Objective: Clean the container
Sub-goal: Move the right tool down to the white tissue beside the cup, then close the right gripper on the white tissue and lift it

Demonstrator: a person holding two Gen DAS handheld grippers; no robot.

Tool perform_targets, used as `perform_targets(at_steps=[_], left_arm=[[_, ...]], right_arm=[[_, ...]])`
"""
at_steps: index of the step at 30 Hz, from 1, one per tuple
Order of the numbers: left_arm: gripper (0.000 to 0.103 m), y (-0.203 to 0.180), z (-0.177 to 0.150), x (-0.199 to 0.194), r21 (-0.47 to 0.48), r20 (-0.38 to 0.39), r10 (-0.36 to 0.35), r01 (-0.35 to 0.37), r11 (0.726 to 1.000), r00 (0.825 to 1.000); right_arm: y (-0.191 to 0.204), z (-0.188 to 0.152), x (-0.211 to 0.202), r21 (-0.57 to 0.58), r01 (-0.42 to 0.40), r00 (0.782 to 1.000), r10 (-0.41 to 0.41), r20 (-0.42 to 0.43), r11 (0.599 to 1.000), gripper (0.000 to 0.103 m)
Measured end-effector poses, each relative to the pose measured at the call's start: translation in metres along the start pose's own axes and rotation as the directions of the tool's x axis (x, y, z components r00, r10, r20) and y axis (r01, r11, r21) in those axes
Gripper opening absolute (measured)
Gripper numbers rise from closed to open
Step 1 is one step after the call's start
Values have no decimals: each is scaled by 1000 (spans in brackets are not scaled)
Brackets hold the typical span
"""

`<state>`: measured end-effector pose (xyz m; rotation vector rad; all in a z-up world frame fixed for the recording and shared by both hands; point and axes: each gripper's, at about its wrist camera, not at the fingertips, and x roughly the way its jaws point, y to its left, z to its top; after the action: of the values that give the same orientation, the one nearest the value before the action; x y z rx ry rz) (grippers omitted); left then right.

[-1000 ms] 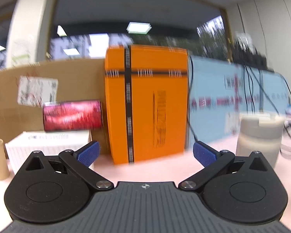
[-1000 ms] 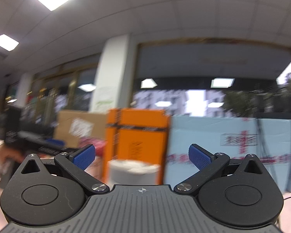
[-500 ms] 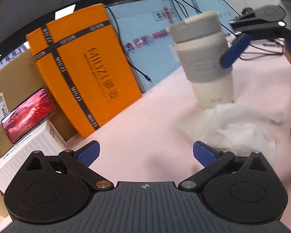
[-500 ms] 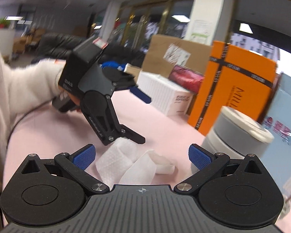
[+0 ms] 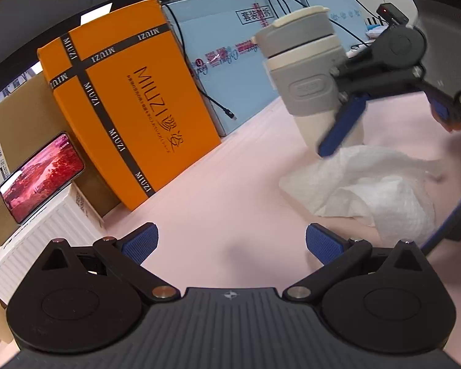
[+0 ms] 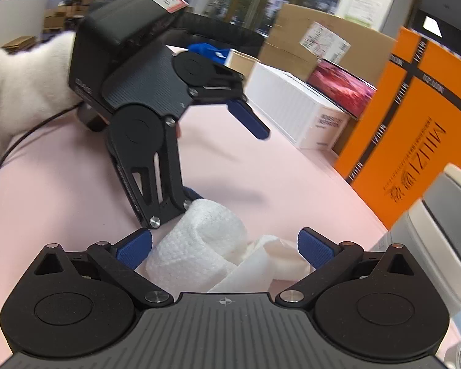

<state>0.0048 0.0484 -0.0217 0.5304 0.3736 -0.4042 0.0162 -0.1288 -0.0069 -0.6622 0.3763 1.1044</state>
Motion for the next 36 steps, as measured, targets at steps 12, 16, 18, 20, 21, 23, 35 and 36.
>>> perform_targets(at_steps=[12,16,18,20,21,23,35,36], left_arm=[[103,1,1,-1,-20,30,-26,27,999,999],[103,-8,1,-5,33,54,-115,113,993,992],[103,-17,0,-8,81,58,-163,158,984,985],[103,-26,-1,-9,130,53,-184,176,976,981],[103,-28,-1,-10,142,56,-180,171,975,982],[103,-26,-2,-9,134,53,-187,179,975,981],[103,-11,-8,-17,121,53,-170,163,979,984],[103,-10,-9,-16,121,47,-165,159,980,985]], right_arm=[[-2,-15,-2,280,-141,990,143,14,950,38],[1,-12,-9,328,-225,974,223,43,917,19],[9,-11,-16,311,-253,967,247,58,916,19],[17,-9,-18,273,-242,970,236,54,931,20],[20,-10,-19,252,-242,970,238,50,937,30],[24,-11,-21,224,-210,978,205,47,952,55],[-9,-15,-32,221,-340,941,330,79,914,88],[-10,-15,-36,210,-337,941,328,79,918,88]])
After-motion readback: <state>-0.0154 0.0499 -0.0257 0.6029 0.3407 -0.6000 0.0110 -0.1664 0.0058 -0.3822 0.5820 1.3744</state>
